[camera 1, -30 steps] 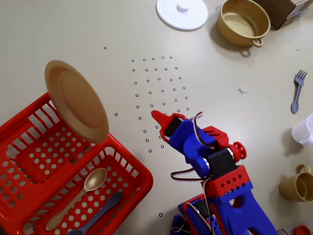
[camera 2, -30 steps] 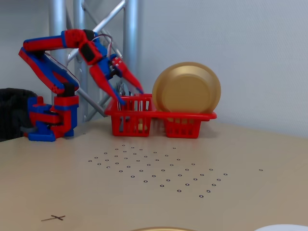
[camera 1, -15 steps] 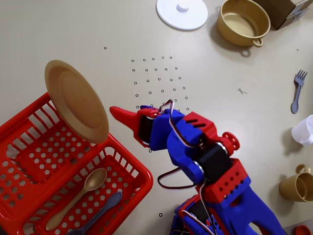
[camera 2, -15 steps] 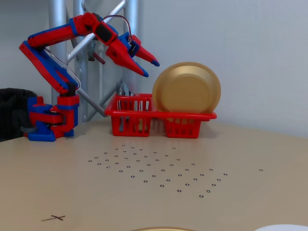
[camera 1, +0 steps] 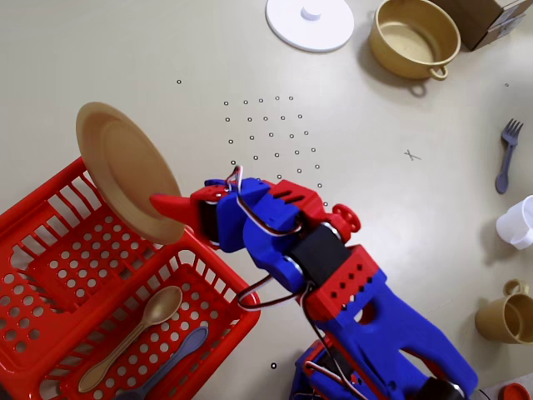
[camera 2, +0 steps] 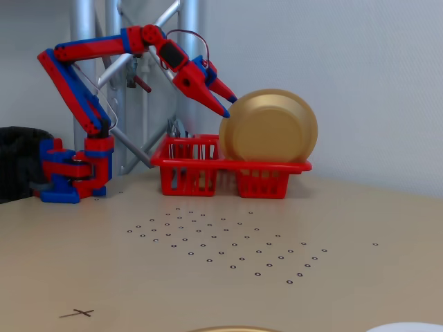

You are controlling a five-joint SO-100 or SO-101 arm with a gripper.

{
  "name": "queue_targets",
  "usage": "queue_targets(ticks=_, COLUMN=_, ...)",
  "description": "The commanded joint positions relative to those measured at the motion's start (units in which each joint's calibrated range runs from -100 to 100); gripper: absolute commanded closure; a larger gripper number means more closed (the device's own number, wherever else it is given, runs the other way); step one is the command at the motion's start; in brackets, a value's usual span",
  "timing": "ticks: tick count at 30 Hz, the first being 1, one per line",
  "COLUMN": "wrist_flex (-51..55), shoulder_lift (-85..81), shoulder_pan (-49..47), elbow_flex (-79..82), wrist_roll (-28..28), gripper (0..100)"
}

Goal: Grasp the plate, place it on the cross drawn on the table.

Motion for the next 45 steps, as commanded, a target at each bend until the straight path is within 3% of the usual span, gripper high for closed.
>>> queue_targets(ticks=1, wrist_flex=-3.4, shoulder_lift=0.6, shoulder_pan=-1.1, elbow_flex=-4.0, wrist_roll=0.8, gripper=70)
queue_targets(ticks=20, wrist_flex=-10.9, shoulder_lift=18.2, shoulder_pan=-3.1, elbow_flex=-10.7, wrist_roll=1.7, gripper=72)
queue_targets(ticks=35, wrist_flex=-13.6, shoulder_lift=19.0, shoulder_pan=-6.7, elbow_flex=-14.5, wrist_roll=-1.6, gripper=99)
queue_targets(ticks=45, wrist_flex=-13.7, shoulder_lift=16.2, shoulder_pan=-6.6, elbow_flex=-12.8, wrist_roll=-2.5, gripper=100)
